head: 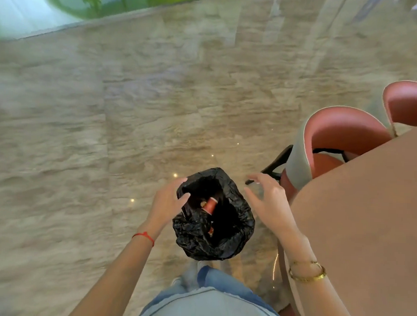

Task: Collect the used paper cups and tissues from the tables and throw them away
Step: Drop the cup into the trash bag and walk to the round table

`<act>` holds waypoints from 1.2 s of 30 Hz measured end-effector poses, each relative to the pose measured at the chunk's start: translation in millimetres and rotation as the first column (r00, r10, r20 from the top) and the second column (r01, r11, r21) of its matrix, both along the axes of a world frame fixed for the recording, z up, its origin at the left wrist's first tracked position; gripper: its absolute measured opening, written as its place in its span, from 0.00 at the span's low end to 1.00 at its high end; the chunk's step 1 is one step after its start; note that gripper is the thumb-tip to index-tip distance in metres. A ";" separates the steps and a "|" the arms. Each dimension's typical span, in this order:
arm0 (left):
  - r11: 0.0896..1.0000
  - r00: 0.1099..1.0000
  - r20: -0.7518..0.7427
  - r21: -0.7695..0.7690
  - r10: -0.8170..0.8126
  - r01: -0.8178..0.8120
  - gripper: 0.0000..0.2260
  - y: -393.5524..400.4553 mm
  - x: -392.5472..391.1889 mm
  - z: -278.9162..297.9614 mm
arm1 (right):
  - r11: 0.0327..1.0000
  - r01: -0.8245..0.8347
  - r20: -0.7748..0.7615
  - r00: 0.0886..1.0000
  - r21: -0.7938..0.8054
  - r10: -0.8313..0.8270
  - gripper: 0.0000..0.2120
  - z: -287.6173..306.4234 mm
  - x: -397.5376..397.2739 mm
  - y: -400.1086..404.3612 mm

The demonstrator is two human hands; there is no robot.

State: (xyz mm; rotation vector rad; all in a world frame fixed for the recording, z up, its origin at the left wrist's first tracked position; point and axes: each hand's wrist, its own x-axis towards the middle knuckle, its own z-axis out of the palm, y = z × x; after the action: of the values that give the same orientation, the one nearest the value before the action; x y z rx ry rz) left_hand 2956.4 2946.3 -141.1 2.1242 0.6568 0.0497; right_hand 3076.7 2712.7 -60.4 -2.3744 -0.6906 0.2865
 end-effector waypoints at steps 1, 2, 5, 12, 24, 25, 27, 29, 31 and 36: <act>0.999 0.999 0.024 0.032 0.028 -0.029 0.19 3.1 -10.2 7.4 | 0.999 -0.032 0.000 0.999 0.000 0.032 0.17 0.7 3.8 5.3; 0.996 0.997 0.046 0.060 0.068 -0.071 0.19 5.9 -22.7 15.6 | 0.997 -0.075 -0.002 0.997 -0.002 0.075 0.17 1.3 7.0 12.2; 0.974 0.983 0.076 0.139 0.169 -0.179 0.18 8.4 -55.1 39.5 | 0.986 -0.164 0.001 0.986 0.001 0.164 0.17 5.3 12.2 29.5; 0.856 0.886 0.176 0.234 0.430 -0.462 0.17 -5.0 -140.0 81.5 | 0.888 -0.460 0.034 0.887 -0.012 0.460 0.16 7.3 -8.4 83.1; 0.438 0.513 0.213 0.316 0.832 -0.842 0.17 -72.9 -315.1 102.3 | 0.502 -0.864 0.071 0.502 0.020 0.862 0.15 14.3 -145.1 167.6; 0.393 0.473 0.217 0.325 0.854 -0.860 0.17 -80.7 -332.7 103.7 | 0.466 -0.884 0.066 0.466 0.018 0.882 0.15 14.9 -163.0 173.2; 0.308 0.393 0.232 0.330 0.890 -0.893 0.17 -97.6 -368.8 105.8 | 0.390 -0.921 0.058 0.390 0.014 0.919 0.15 15.1 -201.1 182.6; 0.229 0.313 0.243 0.321 0.918 -0.919 0.17 -115.7 -407.7 107.0 | 0.305 -0.952 0.068 0.306 0.020 0.950 0.16 14.6 -244.7 190.4; 0.148 0.237 0.250 0.327 0.939 -0.933 0.17 -133.5 -449.2 107.6 | 0.222 -0.974 0.080 0.224 0.032 0.971 0.16 14.0 -292.0 195.8; -0.041 0.049 0.244 0.347 0.968 -0.937 0.17 -177.3 -558.6 111.2 | 0.030 -0.997 0.082 0.036 0.074 0.996 0.16 13.3 -420.9 202.5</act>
State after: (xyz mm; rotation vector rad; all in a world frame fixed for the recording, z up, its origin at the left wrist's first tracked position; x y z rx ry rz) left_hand 2397.8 2768.9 -29.9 1.4954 2.3217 1.0176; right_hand 2655.9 2915.1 -47.1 -1.2527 -2.2971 0.7882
